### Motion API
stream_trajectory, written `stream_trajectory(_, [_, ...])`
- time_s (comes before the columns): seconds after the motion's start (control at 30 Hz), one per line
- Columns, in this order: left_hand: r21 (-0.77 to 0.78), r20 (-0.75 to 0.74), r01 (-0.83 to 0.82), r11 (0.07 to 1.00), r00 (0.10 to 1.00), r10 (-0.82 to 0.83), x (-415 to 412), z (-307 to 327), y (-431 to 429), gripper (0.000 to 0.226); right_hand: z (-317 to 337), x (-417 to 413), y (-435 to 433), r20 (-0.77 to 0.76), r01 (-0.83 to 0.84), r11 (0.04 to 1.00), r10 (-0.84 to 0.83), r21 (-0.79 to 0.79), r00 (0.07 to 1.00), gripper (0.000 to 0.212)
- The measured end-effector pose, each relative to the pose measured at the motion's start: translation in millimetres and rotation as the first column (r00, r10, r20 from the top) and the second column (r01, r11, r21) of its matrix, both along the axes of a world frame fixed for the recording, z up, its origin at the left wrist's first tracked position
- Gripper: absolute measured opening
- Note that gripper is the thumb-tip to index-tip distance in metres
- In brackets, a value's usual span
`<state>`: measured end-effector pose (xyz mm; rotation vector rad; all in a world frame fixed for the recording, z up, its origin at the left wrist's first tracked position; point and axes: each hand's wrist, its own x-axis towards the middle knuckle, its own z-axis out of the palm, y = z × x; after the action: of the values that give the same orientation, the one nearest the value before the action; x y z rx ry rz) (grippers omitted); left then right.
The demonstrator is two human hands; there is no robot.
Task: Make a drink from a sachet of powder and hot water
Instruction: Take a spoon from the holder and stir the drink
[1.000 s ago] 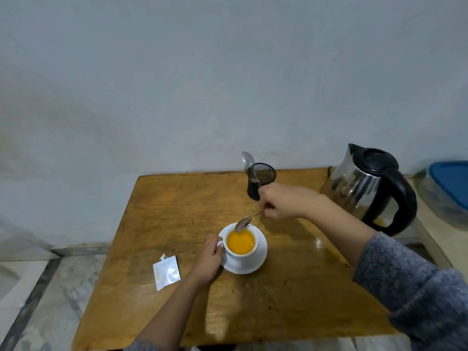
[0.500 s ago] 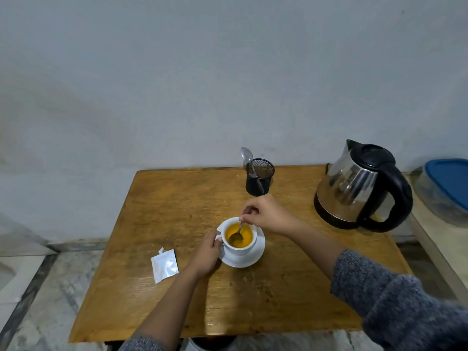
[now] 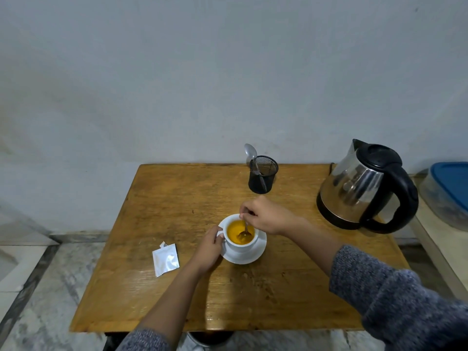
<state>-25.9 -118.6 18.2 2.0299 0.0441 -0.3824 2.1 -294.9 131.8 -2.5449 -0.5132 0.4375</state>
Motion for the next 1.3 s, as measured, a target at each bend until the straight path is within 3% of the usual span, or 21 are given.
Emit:
stream_trajectory(0.17, [-0.01,-0.004,-0.01,1.0,1.0,0.01,0,1,0,0.017,-19,-3,10,-0.055,0.396,0.886,-0.395,0.239,0.917,0.023])
stream_trajectory(0.27, [-0.016,-0.012,-0.015,1.0,1.0,0.015,0,0,1,0.019,-27,-6,12,-0.047,0.478,0.824,-0.488,0.305,0.872,0.022])
stream_trajectory(0.4, [-0.01,-0.016,-0.016,1.0,1.0,0.015,0,-1,1,0.023,-28,-14,12,0.097,0.367,0.895,-0.401,0.253,0.911,0.024])
stream_trajectory(0.53, [-0.02,-0.015,-0.01,1.0,1.0,0.01,0,1,1,0.021,-21,-15,11,0.178,0.115,0.992,-0.122,0.048,0.976,0.026])
stream_trajectory(0.63, [-0.026,-0.02,-0.006,1.0,1.0,0.005,-1,3,0,0.017,-12,-16,9,0.165,-0.098,0.982,0.125,-0.164,0.978,0.028])
stream_trajectory(0.7, [-0.032,-0.014,-0.005,0.999,1.0,0.005,-1,4,0,0.016,-8,-16,7,0.135,-0.156,0.968,0.184,-0.199,0.974,0.029])
stream_trajectory(0.8, [-0.034,-0.012,0.0,0.999,1.0,0.0,-1,4,0,0.016,-5,-15,8,0.105,-0.159,0.98,0.172,-0.119,0.98,0.026])
stream_trajectory(0.93, [-0.024,-0.013,-0.003,1.0,1.0,0.002,-1,1,2,0.02,-10,-16,14,0.108,-0.023,0.994,0.012,0.104,0.994,0.024])
stream_trajectory(1.03, [-0.03,-0.014,0.001,1.0,1.0,-0.002,-1,1,1,0.019,-16,-17,16,0.127,0.049,0.984,-0.072,0.173,0.989,0.024])
stream_trajectory(1.3, [0.001,-0.013,-0.001,1.0,1.0,0.001,1,-3,1,0.025,-18,-17,6,0.209,-0.002,1.0,-0.002,0.016,0.978,0.023])
